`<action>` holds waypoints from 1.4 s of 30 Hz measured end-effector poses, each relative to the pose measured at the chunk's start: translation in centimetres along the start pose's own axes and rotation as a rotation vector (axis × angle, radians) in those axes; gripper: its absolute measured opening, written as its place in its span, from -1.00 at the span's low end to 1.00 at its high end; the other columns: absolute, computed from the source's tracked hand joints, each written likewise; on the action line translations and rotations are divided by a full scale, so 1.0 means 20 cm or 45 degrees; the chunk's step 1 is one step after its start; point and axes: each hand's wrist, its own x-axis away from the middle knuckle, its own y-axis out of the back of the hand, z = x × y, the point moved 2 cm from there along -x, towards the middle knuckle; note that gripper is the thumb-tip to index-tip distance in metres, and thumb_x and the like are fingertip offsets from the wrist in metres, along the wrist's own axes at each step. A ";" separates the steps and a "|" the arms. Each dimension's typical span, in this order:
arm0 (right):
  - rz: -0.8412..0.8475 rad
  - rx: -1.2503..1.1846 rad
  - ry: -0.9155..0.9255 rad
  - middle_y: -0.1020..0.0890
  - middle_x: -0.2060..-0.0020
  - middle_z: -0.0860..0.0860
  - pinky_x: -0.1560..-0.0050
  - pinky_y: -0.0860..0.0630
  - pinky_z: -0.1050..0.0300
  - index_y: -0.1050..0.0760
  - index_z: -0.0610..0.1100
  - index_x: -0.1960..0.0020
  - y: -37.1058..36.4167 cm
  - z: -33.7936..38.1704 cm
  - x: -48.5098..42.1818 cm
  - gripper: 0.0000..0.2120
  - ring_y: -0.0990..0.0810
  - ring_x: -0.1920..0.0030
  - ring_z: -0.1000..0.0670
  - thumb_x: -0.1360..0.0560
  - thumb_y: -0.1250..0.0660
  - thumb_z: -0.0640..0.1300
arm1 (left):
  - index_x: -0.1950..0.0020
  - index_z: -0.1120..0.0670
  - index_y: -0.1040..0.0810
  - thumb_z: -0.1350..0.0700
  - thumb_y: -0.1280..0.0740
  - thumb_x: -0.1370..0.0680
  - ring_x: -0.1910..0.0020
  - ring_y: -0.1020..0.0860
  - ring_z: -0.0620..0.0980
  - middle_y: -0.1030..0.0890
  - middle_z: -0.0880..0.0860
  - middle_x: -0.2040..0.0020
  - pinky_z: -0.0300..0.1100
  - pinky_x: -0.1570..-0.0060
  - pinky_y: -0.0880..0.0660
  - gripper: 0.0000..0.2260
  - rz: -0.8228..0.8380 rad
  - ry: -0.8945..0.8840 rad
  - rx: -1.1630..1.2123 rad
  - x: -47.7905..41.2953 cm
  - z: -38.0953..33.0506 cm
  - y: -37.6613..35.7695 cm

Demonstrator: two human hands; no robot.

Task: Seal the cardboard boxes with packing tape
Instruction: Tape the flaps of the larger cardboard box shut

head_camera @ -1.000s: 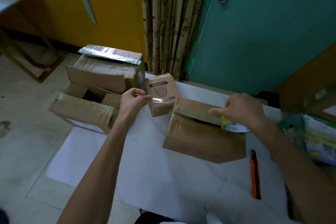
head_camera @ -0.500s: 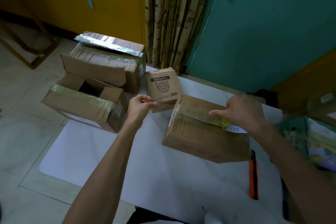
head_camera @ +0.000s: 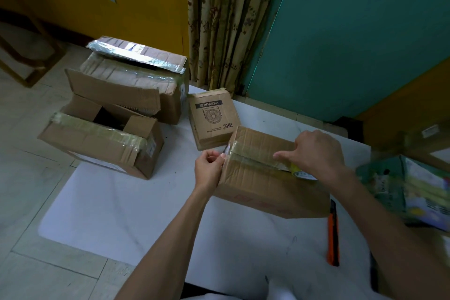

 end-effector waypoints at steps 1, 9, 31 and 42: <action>0.003 0.006 0.003 -0.45 0.44 0.01 0.39 -0.29 0.18 -0.36 -0.08 0.40 0.00 0.01 0.00 -0.37 -0.46 0.37 0.02 -0.32 -0.33 0.50 | -0.04 0.09 -0.59 0.13 -0.41 -0.59 0.01 -0.64 0.08 -0.65 0.06 0.04 0.07 -0.10 -0.63 -0.94 -0.013 -0.024 -0.036 0.01 0.00 -0.01; 0.020 0.046 0.008 -0.44 0.41 0.01 0.32 -0.36 0.16 -0.33 -0.07 0.38 0.01 0.04 0.00 -0.39 -0.50 0.31 -0.02 -0.34 -0.33 0.48 | -0.03 0.07 -0.57 -0.04 -0.11 -0.73 0.09 -0.54 -0.13 -0.61 0.04 0.01 -0.16 0.04 -0.48 -0.69 0.193 -0.028 -0.220 0.02 -0.23 -0.05; 0.128 -0.148 0.034 -0.51 0.41 -0.01 0.36 -0.37 0.17 -0.49 -0.13 0.33 0.01 -0.17 0.12 -0.32 -0.49 0.36 0.03 -0.38 -0.19 0.53 | -0.66 0.00 0.03 -0.23 0.05 -0.70 -0.11 -0.60 0.08 -0.51 0.12 -0.30 0.11 -0.12 -0.49 -0.42 0.036 -0.616 -1.348 0.20 -0.36 -0.27; -0.063 -0.207 -0.071 -0.42 0.45 -0.01 0.42 -0.24 0.17 -0.33 -0.10 0.40 -0.03 -0.18 0.15 -0.35 -0.40 0.42 0.01 -0.49 -0.11 0.46 | -0.65 -0.12 0.03 -0.23 0.08 -0.70 -0.27 -0.52 0.12 -0.37 0.16 -0.46 0.15 -0.15 -0.47 -0.48 0.053 -0.668 -1.472 0.19 -0.36 -0.30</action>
